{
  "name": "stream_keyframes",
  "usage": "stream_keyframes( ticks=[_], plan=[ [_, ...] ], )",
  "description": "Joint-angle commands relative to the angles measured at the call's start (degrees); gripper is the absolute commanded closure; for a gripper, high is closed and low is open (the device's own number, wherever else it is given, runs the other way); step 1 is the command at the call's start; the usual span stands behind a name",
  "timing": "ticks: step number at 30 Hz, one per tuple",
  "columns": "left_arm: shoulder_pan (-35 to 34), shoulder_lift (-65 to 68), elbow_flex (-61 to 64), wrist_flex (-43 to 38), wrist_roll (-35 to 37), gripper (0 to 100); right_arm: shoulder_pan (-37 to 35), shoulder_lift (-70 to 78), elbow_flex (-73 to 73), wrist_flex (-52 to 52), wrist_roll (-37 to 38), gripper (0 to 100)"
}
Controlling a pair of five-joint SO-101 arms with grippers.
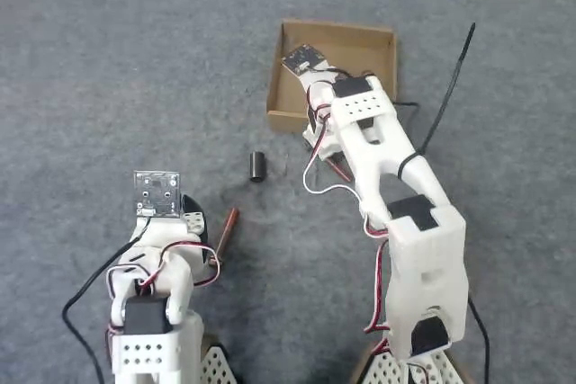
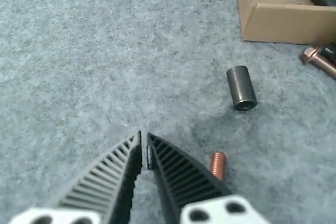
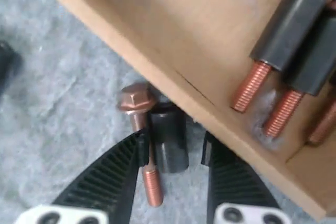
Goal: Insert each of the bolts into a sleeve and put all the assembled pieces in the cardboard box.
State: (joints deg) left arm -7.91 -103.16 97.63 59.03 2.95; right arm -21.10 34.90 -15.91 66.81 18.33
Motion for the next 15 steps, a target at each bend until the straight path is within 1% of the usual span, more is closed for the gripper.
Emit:
stream_keyframes(
  ticks=[1, 7, 10, 15],
  plan=[
    [-0.26, -0.26, -1.01, -0.44, -0.62, 99, 2.15, 1.80, -5.80, -0.57, 0.79, 84.7],
    [-0.26, -0.18, -1.01, -1.32, -0.70, 99, 2.42, 5.23, -6.42, -0.22, 0.79, 84.7],
    [-0.26, -0.09, -1.01, -1.67, -0.70, 99, 2.07, 5.41, -6.42, 1.98, 1.32, 84.7],
    [-0.26, -0.09, -1.01, -1.67, -0.70, 99, 1.45, 5.49, -6.42, 4.97, 8.79, 84.7]
  ],
)
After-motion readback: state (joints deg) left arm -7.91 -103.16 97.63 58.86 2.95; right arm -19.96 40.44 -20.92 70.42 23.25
